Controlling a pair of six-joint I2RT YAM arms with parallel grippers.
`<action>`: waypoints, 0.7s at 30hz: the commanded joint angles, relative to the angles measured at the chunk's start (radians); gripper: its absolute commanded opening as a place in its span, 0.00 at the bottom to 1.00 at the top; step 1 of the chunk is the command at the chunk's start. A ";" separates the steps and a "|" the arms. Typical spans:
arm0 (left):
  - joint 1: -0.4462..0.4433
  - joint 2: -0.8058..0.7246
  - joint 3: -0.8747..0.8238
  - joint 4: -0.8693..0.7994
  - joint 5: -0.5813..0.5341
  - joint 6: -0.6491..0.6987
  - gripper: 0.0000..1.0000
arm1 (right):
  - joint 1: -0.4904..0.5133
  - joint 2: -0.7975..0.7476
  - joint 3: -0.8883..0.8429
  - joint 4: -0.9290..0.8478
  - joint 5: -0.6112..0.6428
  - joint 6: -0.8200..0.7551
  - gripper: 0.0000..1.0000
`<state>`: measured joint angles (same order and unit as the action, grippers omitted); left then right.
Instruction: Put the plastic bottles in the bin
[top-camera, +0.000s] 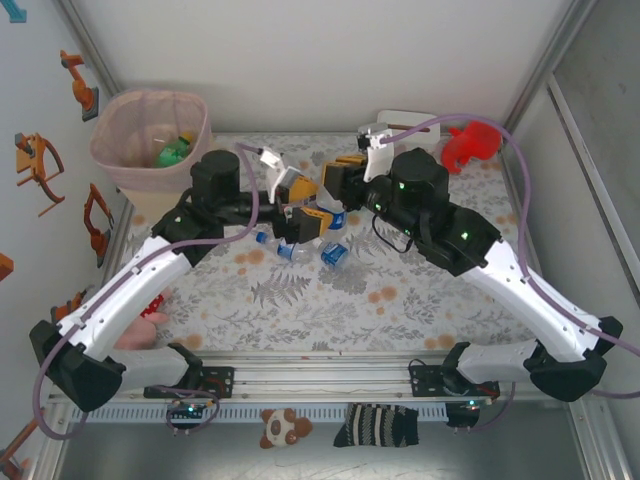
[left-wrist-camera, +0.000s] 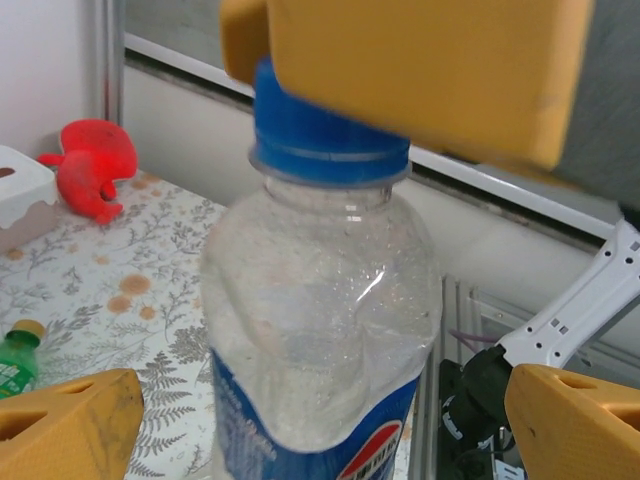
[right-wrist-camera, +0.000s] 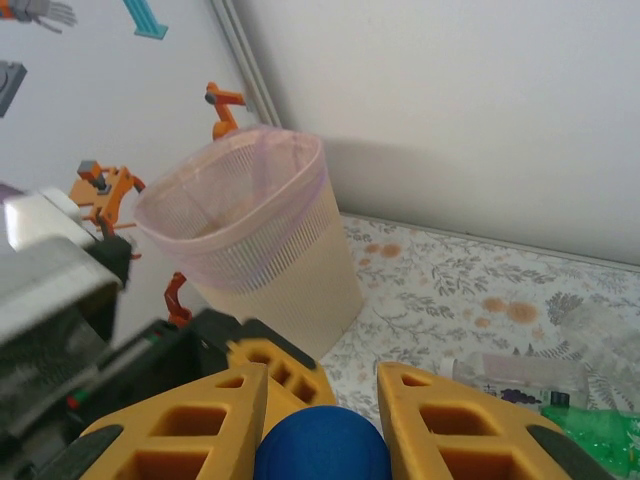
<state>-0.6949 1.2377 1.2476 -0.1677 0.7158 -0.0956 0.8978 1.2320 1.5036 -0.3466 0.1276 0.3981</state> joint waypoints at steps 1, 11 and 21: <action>-0.036 0.019 0.026 0.051 -0.066 0.039 0.93 | -0.005 -0.031 -0.014 0.074 0.034 0.047 0.22; -0.083 0.076 0.073 -0.015 -0.106 0.097 0.81 | -0.006 -0.052 -0.021 0.084 0.041 0.056 0.22; -0.092 0.088 0.093 -0.045 -0.128 0.123 0.60 | -0.005 -0.055 -0.025 0.084 0.046 0.055 0.23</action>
<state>-0.7849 1.3224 1.3090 -0.2020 0.5987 0.0025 0.8959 1.2007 1.4891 -0.3069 0.1539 0.4320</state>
